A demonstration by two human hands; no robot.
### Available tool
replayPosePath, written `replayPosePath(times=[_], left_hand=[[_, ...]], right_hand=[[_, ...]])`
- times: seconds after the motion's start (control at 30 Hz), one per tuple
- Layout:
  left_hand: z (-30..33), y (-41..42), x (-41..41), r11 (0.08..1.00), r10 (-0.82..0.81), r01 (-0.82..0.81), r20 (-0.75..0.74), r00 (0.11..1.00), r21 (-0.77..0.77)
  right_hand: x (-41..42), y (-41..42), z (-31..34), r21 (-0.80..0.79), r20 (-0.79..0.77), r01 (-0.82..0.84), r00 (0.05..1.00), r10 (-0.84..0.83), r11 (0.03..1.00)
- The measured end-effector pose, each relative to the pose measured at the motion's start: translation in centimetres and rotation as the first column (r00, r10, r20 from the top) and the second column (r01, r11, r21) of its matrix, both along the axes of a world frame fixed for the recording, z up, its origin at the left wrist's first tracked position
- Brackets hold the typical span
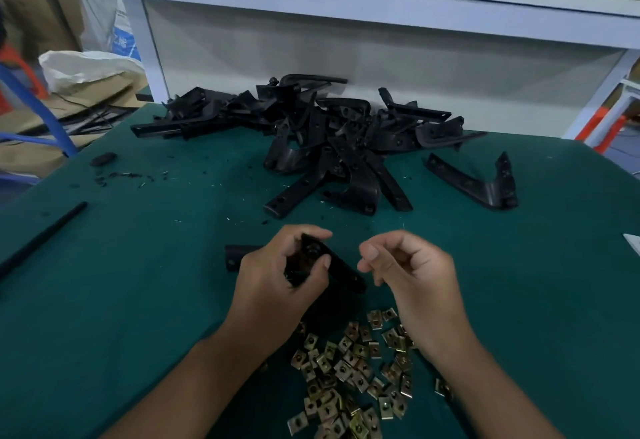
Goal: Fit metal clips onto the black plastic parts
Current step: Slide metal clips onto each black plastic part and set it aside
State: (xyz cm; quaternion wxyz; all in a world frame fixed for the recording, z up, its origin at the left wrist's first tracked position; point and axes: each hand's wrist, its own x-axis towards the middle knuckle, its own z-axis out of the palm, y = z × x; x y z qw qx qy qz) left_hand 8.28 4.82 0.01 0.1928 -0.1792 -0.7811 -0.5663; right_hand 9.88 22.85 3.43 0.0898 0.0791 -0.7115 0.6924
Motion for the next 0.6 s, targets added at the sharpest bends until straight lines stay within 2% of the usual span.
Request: replayPosePath(times=[0.13, 0.43, 0.6], left_hand=[[0.06, 0.01, 0.06, 1.000, -0.009, 0.009, -0.013, 1.000, -0.006], [0.58, -0.14, 0.16, 0.998, -0.060, 0.059, -0.054, 0.997, -0.020], [0.65, -0.04, 0.23, 0.990, -0.141, 0.141, -0.009, 0.990, -0.004]], right_hand=[[-0.06, 0.07, -0.14, 0.014, 0.006, -0.024, 1.000, 0.024, 1.000], [0.05, -0.18, -0.65, 0.169, 0.001, -0.040, 0.999, 0.041, 0.985], [-0.12, -0.01, -0.64, 0.080, 0.026, -0.079, 0.997, 0.077, 0.994]])
